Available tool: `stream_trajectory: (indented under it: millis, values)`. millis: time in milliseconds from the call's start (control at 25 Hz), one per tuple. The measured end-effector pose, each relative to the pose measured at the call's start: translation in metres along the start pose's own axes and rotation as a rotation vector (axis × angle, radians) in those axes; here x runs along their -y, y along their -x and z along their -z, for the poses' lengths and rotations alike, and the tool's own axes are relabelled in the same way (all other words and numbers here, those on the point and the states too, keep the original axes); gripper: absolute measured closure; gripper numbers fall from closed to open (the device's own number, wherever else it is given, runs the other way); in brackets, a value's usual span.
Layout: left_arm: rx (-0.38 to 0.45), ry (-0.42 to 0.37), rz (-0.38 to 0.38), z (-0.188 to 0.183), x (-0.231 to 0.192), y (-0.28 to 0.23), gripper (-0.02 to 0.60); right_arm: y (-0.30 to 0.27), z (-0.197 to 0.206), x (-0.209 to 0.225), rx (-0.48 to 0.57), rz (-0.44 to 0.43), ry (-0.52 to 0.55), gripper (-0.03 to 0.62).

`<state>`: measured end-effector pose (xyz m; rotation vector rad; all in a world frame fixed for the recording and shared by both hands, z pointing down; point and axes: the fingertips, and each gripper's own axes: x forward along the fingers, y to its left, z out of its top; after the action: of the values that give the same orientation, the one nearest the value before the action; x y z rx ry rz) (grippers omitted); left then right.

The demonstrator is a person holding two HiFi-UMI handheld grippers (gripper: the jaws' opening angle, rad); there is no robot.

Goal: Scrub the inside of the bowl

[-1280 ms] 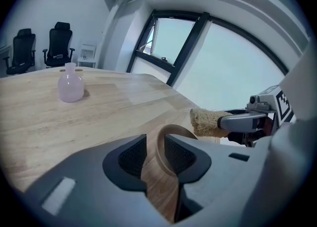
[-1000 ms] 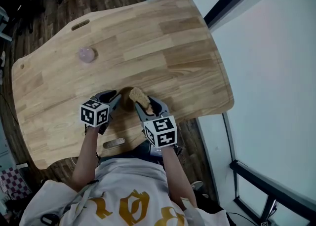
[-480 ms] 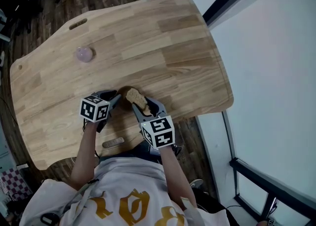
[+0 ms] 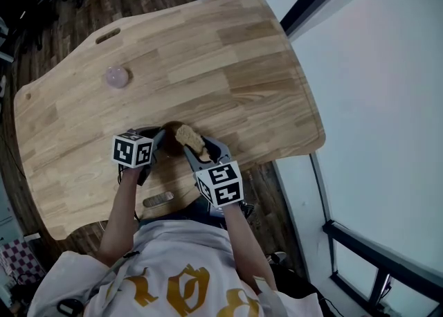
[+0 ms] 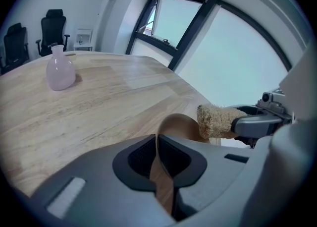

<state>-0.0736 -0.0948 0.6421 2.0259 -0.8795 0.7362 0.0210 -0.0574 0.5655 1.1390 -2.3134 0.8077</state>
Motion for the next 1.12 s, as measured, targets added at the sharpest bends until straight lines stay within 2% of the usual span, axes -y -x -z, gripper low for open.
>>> stream_trajectory:
  millis: [200, 520, 680, 1120]
  values:
    - [0.047, -0.016, -0.035, -0.013, 0.002, 0.012, 0.563, -0.001, -0.001, -0.005, -0.019, 0.004, 0.020, 0.411]
    - [0.090, -0.048, -0.046, -0.024, 0.018, 0.031, 0.561, 0.001, -0.004, -0.009, -0.049, 0.031, 0.058, 0.410]
    - [0.092, -0.063, -0.038, -0.022, 0.025, 0.039, 0.561, -0.001, -0.004, -0.011, -0.067, 0.046, 0.061, 0.411]
    - [0.135, -0.015, 0.018, -0.024, 0.039, 0.048, 0.551, -0.003, -0.004, -0.010, -0.109, 0.083, 0.101, 0.411]
